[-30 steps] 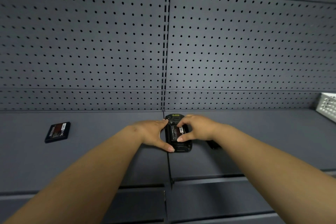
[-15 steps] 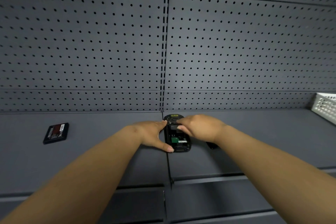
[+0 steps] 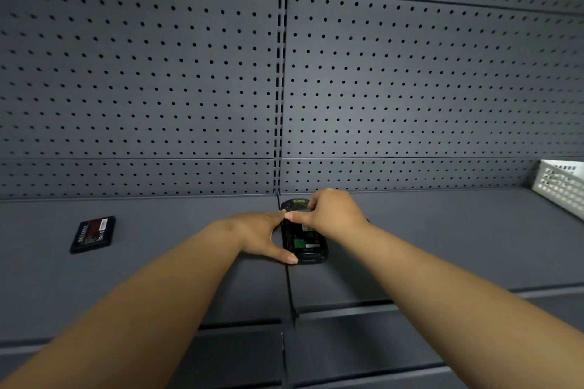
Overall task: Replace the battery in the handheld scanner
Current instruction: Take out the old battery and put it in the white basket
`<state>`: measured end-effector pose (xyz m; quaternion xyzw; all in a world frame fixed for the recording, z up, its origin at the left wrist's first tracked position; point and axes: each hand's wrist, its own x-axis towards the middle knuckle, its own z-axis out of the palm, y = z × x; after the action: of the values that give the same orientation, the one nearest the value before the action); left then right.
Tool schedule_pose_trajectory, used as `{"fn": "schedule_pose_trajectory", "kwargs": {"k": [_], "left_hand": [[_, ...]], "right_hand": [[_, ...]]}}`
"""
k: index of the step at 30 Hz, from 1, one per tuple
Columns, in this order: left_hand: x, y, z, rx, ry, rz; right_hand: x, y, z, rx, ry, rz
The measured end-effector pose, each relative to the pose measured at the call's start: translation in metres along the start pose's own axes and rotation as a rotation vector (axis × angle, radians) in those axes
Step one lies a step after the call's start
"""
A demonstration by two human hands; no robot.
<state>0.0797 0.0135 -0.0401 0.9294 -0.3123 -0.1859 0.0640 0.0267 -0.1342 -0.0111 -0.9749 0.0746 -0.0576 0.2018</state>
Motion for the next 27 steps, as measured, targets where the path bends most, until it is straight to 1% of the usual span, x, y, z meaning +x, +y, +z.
{"fn": "schedule_pose_trajectory", "kwargs": {"k": [4, 6, 7, 10, 12, 14, 17, 20, 27], "left_hand": [[-0.003, 0.002, -0.008, -0.009, -0.014, 0.004], [-0.005, 0.004, -0.017, -0.009, 0.019, -0.015], [-0.007, 0.005, -0.022, -0.015, 0.068, -0.019], [-0.01, 0.014, -0.034, -0.006, 0.292, -0.039], [-0.006, 0.026, -0.038, 0.094, 0.426, -0.033], [0.0, 0.045, -0.038, 0.194, 0.53, -0.017], [0.011, 0.082, -0.035, 0.241, 0.637, -0.003], [0.023, 0.124, -0.029, 0.292, 0.688, 0.004], [0.045, 0.205, -0.008, 0.317, 0.7, -0.026]], "right_hand": [[0.003, -0.002, -0.011, 0.042, 0.037, 0.067], [0.004, 0.005, -0.028, 0.071, 0.083, 0.097], [0.005, 0.011, -0.037, 0.087, 0.113, 0.115], [0.007, 0.033, -0.061, 0.173, 0.2, 0.141], [0.007, 0.05, -0.071, 0.238, 0.241, 0.136], [0.004, 0.068, -0.077, 0.301, 0.282, 0.142], [-0.004, 0.1, -0.087, 0.351, 0.315, 0.142], [-0.012, 0.134, -0.1, 0.341, 0.336, 0.121], [-0.028, 0.204, -0.126, 0.243, 0.314, 0.054]]}}
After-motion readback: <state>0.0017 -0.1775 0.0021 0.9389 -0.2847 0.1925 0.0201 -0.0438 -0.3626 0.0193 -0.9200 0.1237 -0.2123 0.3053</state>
